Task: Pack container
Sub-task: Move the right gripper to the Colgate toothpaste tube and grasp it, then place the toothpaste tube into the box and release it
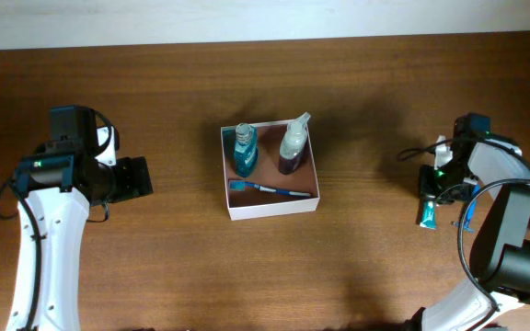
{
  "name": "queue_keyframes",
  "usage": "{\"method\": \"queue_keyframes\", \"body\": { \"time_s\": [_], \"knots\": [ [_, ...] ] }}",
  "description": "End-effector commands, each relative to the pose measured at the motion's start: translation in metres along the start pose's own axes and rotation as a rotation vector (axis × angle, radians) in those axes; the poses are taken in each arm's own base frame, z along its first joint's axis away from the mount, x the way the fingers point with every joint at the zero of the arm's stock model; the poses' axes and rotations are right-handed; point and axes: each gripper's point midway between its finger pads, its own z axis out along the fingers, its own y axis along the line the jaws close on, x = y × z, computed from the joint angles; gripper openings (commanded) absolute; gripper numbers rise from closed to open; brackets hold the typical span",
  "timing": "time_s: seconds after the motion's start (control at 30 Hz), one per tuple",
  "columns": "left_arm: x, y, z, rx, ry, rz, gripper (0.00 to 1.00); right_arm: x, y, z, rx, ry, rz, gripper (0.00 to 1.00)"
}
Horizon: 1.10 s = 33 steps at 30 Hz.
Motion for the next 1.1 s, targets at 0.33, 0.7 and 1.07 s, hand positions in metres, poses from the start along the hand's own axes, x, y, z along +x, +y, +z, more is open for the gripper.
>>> {"method": "queue_keyframes", "body": {
  "time_s": [0.33, 0.7, 1.07],
  "knots": [
    [0.001, -0.001, -0.004, 0.011, -0.01, 0.018, 0.9, -0.028, 0.051, -0.09, -0.167, -0.215, -0.134, 0.04],
    [0.001, -0.001, -0.004, 0.011, -0.01, 0.018, 0.9, 0.026, 0.227, -0.243, -0.091, -0.67, -1.026, 0.04],
    [0.001, -0.001, -0.004, 0.011, -0.009, 0.018, 0.9, 0.092, 0.337, -0.164, -0.115, -0.496, -1.677, 0.04]
  ]
}}
